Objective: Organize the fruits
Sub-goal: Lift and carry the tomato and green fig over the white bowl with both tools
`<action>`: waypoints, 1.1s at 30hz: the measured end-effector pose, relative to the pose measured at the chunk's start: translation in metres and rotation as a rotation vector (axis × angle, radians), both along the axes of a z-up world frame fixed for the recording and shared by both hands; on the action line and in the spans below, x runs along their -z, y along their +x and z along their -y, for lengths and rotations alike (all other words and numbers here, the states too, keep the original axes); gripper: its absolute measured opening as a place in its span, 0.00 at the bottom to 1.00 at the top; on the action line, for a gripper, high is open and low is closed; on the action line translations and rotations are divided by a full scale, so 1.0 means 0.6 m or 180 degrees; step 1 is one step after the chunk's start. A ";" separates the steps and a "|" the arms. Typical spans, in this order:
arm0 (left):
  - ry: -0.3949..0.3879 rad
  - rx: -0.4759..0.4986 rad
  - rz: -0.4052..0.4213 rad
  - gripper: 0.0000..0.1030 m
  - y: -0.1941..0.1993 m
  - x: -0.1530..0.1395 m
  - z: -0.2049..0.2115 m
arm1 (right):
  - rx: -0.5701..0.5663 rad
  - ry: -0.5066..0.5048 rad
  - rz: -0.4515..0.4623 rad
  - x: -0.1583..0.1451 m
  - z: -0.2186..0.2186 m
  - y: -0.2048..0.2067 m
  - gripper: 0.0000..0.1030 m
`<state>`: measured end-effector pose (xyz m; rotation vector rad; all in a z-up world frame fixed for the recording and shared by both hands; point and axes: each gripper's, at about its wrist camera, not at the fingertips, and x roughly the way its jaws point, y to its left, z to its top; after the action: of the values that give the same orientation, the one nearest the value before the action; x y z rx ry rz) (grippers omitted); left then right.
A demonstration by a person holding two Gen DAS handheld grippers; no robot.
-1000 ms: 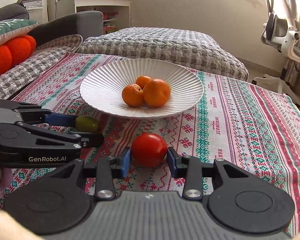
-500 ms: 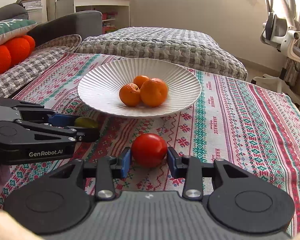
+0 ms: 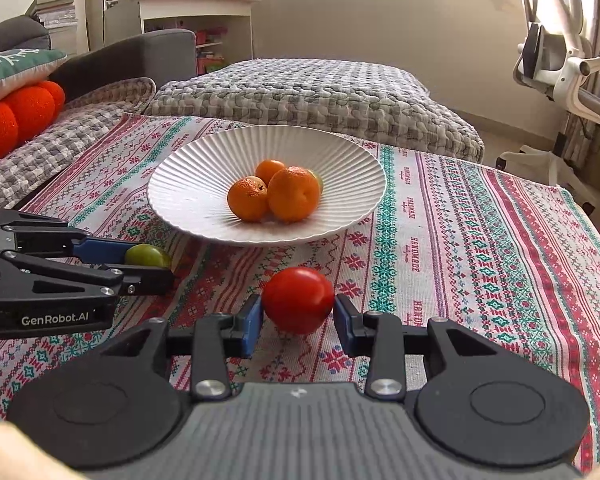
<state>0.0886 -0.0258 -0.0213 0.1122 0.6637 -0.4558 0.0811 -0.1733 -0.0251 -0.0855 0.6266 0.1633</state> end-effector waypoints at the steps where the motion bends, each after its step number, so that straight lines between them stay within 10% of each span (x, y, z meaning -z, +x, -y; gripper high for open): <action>1: -0.0011 0.0005 0.0005 0.25 -0.002 -0.003 -0.001 | 0.0000 0.0003 0.0003 -0.002 0.000 0.000 0.34; 33: -0.0030 -0.0126 0.0168 0.25 0.081 -0.052 0.018 | 0.0150 0.0096 0.0154 -0.045 0.027 0.082 0.34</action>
<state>0.1373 -0.0367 0.0099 0.1018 0.6109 -0.4165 0.1301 -0.1894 0.0016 -0.0454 0.5772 0.1246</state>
